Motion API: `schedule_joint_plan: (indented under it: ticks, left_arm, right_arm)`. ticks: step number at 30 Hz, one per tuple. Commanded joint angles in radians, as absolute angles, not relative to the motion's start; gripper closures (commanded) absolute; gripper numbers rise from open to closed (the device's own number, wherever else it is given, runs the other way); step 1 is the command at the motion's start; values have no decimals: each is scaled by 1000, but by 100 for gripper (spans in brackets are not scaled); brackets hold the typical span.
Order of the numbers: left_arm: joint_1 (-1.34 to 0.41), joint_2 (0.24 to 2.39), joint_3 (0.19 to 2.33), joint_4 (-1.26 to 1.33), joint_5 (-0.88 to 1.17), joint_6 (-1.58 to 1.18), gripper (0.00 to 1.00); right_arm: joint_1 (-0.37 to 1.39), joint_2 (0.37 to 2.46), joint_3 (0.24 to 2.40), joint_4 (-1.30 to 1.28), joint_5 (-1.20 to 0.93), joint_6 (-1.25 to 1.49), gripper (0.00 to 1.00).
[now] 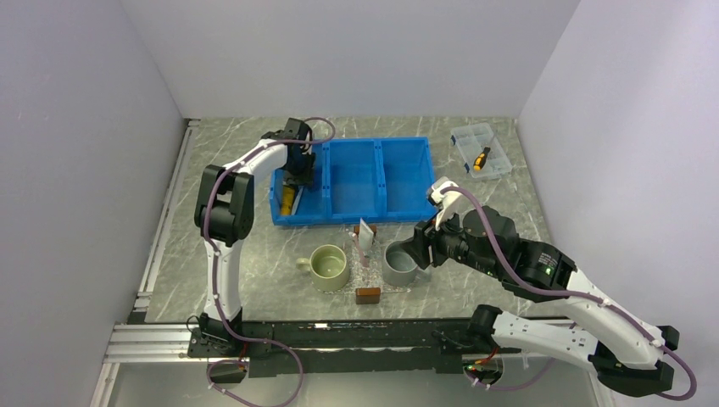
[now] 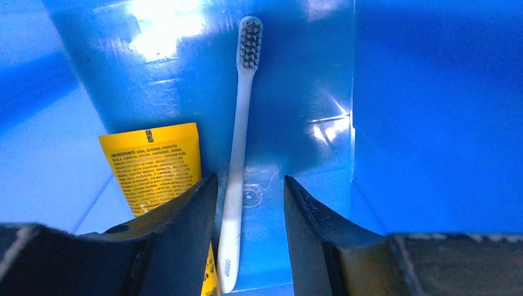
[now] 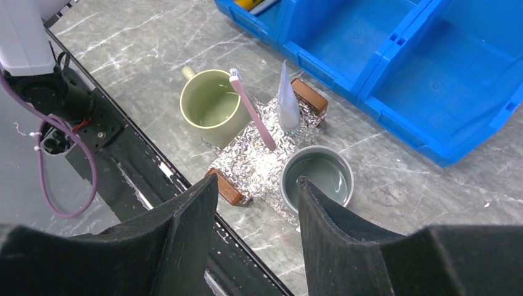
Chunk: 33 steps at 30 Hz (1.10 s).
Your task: Prepare toiletry sets of a toothbrush and toothpaste on the tray
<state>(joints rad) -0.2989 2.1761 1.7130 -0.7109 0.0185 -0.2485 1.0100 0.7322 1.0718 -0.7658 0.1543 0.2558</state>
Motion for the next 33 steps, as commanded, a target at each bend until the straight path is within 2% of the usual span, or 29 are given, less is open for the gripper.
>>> schedule_joint_plan:
  ticks: [1, 10, 15, 33]
  left_arm:
    - [-296, 2189, 1725, -700, 7, -237, 52]
    - [-296, 2197, 1703, -699, 36, -231, 77]
    - [-296, 2199, 1691, -693, 46, -235, 100]
    - [-298, 1901, 1630, -687, 46, -226, 100]
  right_arm:
    - [1013, 731, 1081, -761, 151, 269, 48]
    - [1014, 731, 1072, -747, 137, 277, 48]
    - [1014, 717, 1069, -749, 133, 285, 48]
    - [1014, 726, 1092, -732, 120, 300, 49]
